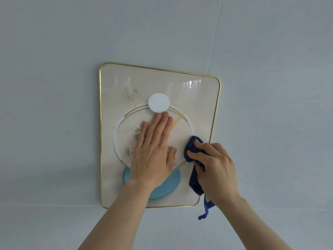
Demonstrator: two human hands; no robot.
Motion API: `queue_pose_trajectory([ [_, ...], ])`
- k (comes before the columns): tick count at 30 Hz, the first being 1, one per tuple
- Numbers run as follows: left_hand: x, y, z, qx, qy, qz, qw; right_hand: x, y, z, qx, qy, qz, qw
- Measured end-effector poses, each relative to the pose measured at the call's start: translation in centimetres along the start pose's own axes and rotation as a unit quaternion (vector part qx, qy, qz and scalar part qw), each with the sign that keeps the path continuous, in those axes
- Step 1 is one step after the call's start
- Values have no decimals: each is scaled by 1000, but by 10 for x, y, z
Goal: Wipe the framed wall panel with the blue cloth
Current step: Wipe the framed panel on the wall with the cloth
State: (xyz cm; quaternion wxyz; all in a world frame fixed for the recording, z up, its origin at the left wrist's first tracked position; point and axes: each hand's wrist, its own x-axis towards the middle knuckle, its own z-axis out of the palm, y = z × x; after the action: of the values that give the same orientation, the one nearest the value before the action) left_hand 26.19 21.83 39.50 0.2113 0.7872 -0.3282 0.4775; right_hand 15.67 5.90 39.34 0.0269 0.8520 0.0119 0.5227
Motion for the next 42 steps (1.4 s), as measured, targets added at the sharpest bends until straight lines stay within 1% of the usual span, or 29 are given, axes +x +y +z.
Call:
queue_pose_trajectory([
  [2,-1,-1,-11,-21,-18,9,1000,11,-10,-16,61,-28,61,996],
  [3,-2,-2,-16,-24,-25,17,999,18,-14,-22,99,-28,91,991],
  [4,-4,-5,-22,-24,-26,23,999,24,-19,-28,138,-16,116,983],
  [6,-9,-12,-34,-33,-4,22,999,41,-33,-36,211,27,152,965],
  [8,-12,-23,-46,-41,32,-2,999,59,-50,-40,234,67,144,959],
  [10,-11,-39,-57,-40,58,-51,996,73,-66,-37,213,94,99,967],
  [12,-7,-58,-67,-41,69,-102,991,86,-81,-29,182,122,48,975],
  [14,-1,-77,-74,-42,72,-126,989,99,-93,-19,152,146,-1,978],
  [17,9,-96,-78,-42,45,-128,990,118,-105,-3,98,144,-83,981],
  [21,17,-110,-70,-28,26,-125,991,132,-111,20,4,88,-207,974],
  [24,16,-116,-65,-30,36,-127,991,135,-111,33,-51,76,-255,963],
  [29,16,-120,-61,-33,39,-121,991,151,-108,34,-82,82,-307,944],
  [31,15,-121,-62,-36,32,-123,991,153,-108,35,-70,92,-282,952],
  [34,15,-120,-65,-40,31,-124,991,139,-107,37,-30,118,-179,976],
  [37,14,-120,-67,-32,23,-123,992,117,-94,39,-12,148,-100,984],
  [40,15,-118,-67,-37,24,-127,991,119,-91,40,-2,179,-74,981],
  [42,15,-117,-67,-34,24,-131,990,135,-105,41,23,193,-66,979],
])
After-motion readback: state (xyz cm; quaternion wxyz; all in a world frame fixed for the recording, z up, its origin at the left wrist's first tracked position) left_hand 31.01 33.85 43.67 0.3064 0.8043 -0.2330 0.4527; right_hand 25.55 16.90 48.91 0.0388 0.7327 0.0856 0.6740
